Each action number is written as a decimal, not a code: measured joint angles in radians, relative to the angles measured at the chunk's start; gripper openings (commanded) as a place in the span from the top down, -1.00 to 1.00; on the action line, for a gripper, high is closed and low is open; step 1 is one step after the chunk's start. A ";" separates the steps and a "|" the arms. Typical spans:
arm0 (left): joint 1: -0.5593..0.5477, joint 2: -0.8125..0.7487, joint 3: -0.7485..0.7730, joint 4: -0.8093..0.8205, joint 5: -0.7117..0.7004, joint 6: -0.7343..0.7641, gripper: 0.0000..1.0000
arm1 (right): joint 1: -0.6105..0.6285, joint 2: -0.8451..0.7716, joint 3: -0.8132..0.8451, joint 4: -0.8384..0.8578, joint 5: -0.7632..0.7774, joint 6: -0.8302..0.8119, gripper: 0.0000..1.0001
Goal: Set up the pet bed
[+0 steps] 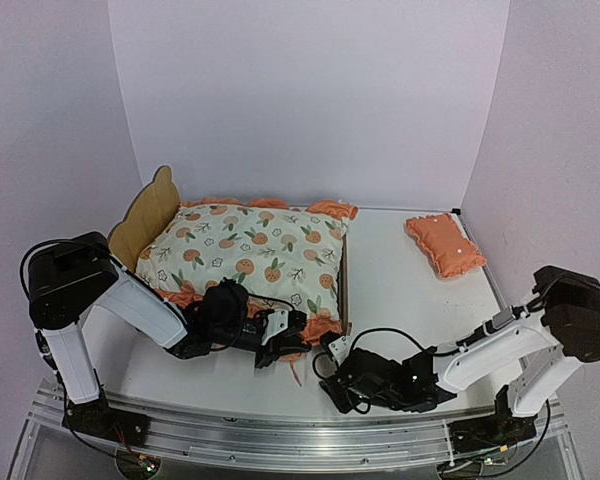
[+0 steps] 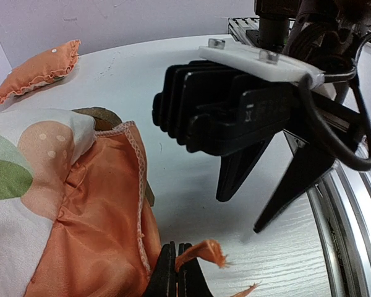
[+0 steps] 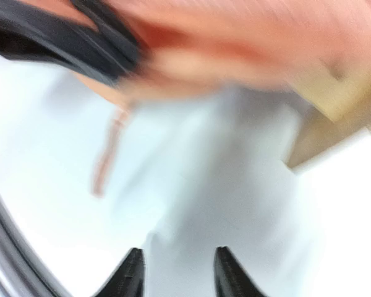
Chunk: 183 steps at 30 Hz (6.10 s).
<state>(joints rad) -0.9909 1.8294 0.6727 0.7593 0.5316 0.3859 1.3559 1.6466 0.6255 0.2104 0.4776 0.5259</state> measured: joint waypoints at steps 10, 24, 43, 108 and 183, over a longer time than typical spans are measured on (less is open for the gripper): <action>0.003 0.000 0.000 0.000 0.000 -0.002 1.00 | 0.021 0.176 0.077 0.220 0.000 -0.054 -0.05; 0.017 0.000 0.000 0.001 0.012 -0.020 1.00 | 0.026 0.260 0.048 0.373 0.088 -0.014 1.00; -0.019 -0.016 -0.077 -0.001 0.093 0.348 1.00 | -0.077 -0.101 -0.067 0.171 -0.230 -0.054 1.00; -0.079 -0.097 -0.046 -0.124 -0.201 0.532 1.00 | -0.124 -0.127 -0.015 0.023 -0.331 -0.095 1.00; -0.119 -0.202 -0.153 -0.139 -0.319 -0.503 0.12 | -0.156 -0.116 0.066 -0.040 -0.373 -0.159 1.00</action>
<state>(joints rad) -1.1099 1.6273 0.5194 0.6199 0.2129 -0.1170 1.1999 1.5307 0.6918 0.1703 0.1051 0.3668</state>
